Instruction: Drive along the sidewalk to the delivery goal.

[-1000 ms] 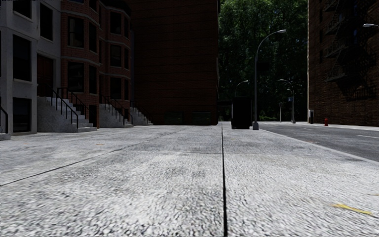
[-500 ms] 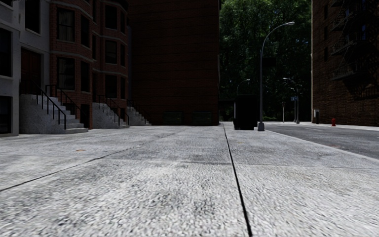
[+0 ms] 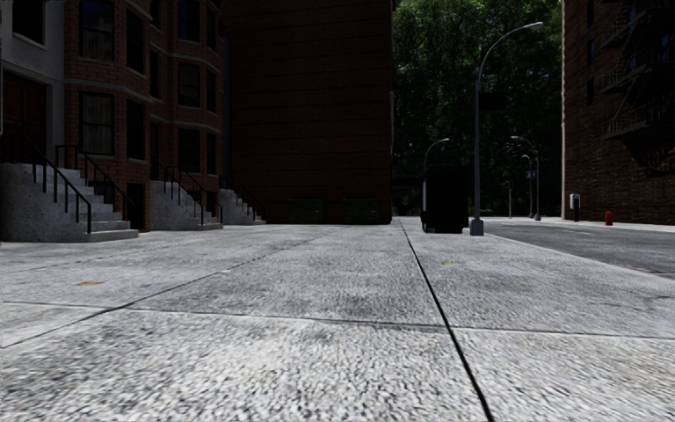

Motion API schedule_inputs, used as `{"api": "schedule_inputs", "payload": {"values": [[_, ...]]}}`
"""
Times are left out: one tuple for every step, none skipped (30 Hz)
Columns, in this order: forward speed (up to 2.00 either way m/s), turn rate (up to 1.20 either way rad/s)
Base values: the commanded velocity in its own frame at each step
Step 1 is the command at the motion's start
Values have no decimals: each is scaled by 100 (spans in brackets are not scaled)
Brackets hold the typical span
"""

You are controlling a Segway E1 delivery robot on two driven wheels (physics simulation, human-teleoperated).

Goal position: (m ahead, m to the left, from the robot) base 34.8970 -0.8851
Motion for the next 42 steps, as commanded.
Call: {"api": "schedule_inputs", "payload": {"values": [[200, 0], [200, 0], [200, 0], [200, 0], [200, 0], [200, 0], [200, 0], [200, 0], [200, 0], [200, 0], [200, 0], [200, 0], [200, 0], [200, 0], [200, 0], [200, 0], [200, 0], [200, 0], [200, 0], [200, 0], [200, 0], [200, 0], [200, 0], [200, 0], [200, 0], [200, 0], [200, 0], [200, 0], [200, 0], [200, 0], [200, 0], [200, 0], [200, 0], [200, 0], [200, 0], [200, 0], [200, 0], [200, 0], [200, 0], [200, 0], [200, 0], [200, 0]]}}
